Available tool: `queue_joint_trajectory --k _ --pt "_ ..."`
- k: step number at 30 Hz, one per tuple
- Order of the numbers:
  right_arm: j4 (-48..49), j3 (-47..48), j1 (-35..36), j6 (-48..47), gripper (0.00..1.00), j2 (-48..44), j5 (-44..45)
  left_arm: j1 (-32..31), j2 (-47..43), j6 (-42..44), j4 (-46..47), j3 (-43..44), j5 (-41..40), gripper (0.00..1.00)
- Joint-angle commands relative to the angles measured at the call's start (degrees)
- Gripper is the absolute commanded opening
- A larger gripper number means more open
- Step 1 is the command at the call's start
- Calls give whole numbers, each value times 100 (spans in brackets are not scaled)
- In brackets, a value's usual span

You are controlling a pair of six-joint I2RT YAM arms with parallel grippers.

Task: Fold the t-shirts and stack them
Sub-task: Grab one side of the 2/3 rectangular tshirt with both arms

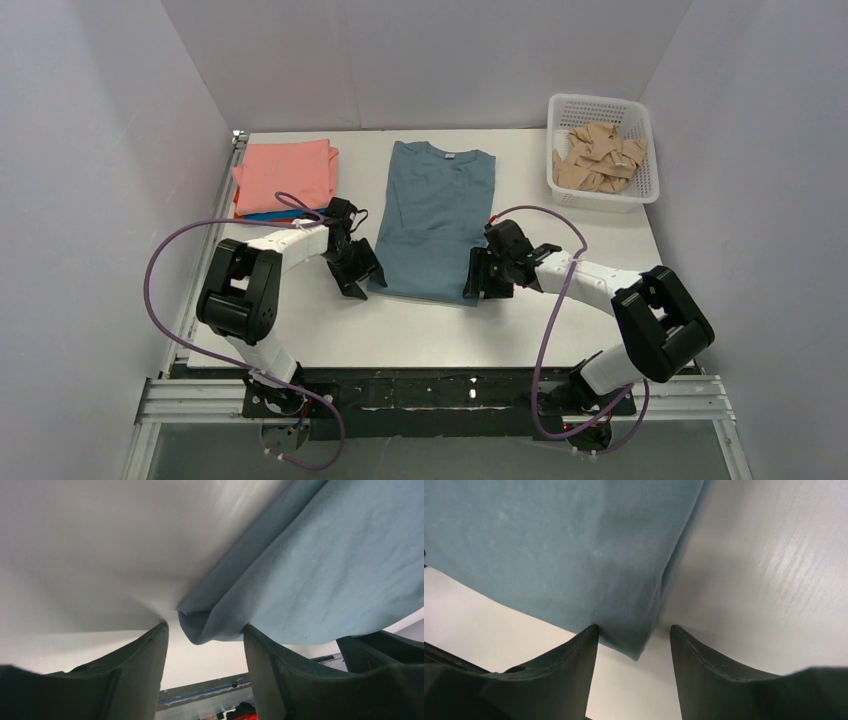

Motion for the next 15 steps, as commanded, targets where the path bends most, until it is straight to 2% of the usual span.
queue_joint_trajectory --k 1,3,7,9,10,12,15 --pt "477 -75 38 101 61 176 102 -22 238 -162 -189 -280 161 53" --pt "489 -38 38 45 56 217 -22 -22 304 -170 -168 -324 138 45" --pt "341 17 69 1 40 255 -370 -22 423 -239 -88 -407 136 27" --pt "181 34 81 -14 30 214 -386 -22 456 -252 -85 -403 105 9" --pt "74 49 82 -13 19 189 -363 -22 460 -258 -133 -397 68 0" --pt "-74 55 90 -34 5 84 -391 -22 410 -206 -142 -414 -11 0" --pt "-466 123 163 -57 2 -80 -475 -22 109 -157 -261 -578 -110 0"
